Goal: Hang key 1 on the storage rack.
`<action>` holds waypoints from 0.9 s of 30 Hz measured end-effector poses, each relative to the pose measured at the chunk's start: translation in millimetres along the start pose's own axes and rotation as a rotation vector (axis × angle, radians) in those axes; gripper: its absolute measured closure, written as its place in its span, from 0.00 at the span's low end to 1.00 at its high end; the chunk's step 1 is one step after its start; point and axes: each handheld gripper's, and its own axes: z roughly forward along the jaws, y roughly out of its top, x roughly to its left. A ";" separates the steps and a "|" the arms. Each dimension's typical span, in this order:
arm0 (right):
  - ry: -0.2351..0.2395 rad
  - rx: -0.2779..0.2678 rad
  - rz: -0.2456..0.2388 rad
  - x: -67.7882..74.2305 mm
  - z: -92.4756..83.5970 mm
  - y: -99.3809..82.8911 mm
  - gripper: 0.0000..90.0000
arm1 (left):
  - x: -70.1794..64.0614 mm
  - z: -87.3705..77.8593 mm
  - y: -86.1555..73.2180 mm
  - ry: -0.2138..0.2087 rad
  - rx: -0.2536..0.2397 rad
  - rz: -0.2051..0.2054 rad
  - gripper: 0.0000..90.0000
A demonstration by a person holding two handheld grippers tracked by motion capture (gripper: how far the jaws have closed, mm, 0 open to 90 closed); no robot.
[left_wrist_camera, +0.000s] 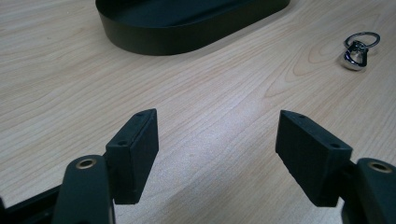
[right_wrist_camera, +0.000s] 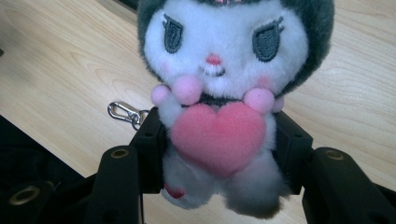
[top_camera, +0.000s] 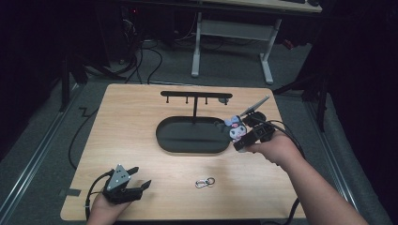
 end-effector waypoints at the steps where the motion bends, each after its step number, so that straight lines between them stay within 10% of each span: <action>1: 0.000 0.000 0.000 0.0 0.0 0.0 0.54 | 0.1 0.3 -0.2 0.001 -0.001 -0.001 0.34; 27: 0.020 0.014 0.041 -4.6 -33.0 51.6 0.54 | 0.6 1.4 -1.2 -0.009 0.010 0.004 0.34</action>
